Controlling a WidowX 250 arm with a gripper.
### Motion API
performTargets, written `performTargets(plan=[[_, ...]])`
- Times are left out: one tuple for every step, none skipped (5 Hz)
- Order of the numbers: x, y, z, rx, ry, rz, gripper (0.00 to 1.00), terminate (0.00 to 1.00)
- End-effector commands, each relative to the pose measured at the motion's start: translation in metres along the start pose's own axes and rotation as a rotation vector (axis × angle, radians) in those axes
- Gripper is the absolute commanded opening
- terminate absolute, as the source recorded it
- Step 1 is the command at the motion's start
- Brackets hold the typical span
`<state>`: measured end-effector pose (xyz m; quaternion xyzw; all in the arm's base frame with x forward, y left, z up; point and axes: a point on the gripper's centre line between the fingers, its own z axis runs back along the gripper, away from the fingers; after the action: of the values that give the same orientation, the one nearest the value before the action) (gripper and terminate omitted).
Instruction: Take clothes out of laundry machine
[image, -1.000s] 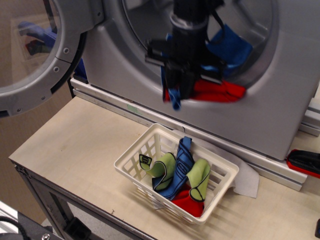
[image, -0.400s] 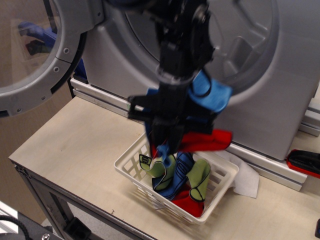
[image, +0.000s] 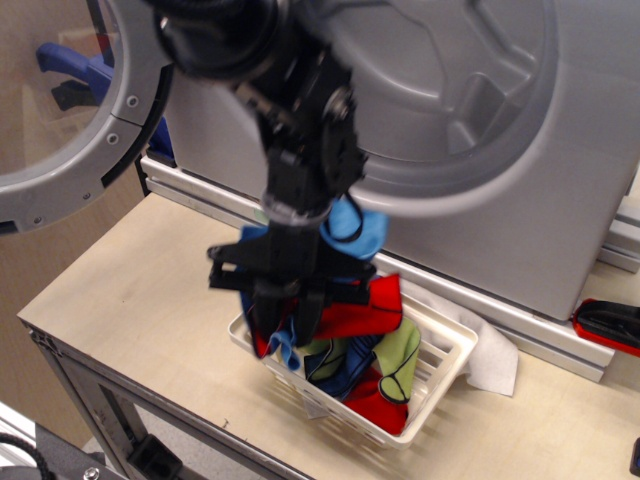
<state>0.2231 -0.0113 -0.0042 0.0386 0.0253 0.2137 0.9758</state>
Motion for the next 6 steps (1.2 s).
performTargets(plan=[[0.021, -0.027, 0.021, -0.024, -0.081, 0.002, 1.0, 0.0], [0.021, -0.035, 0.019, -0.05, -0.129, 0.002, 1.0, 0.0], [0.024, -0.037, 0.046, -0.049, -0.111, -0.003, 1.0, 0.0], [0.032, -0.037, 0.081, -0.072, -0.085, -0.025, 1.0, 0.0], [0.039, -0.039, 0.107, -0.106, -0.086, -0.06, 1.0, 0.0], [0.039, -0.039, 0.107, -0.106, -0.086, -0.06, 1.0, 0.0]])
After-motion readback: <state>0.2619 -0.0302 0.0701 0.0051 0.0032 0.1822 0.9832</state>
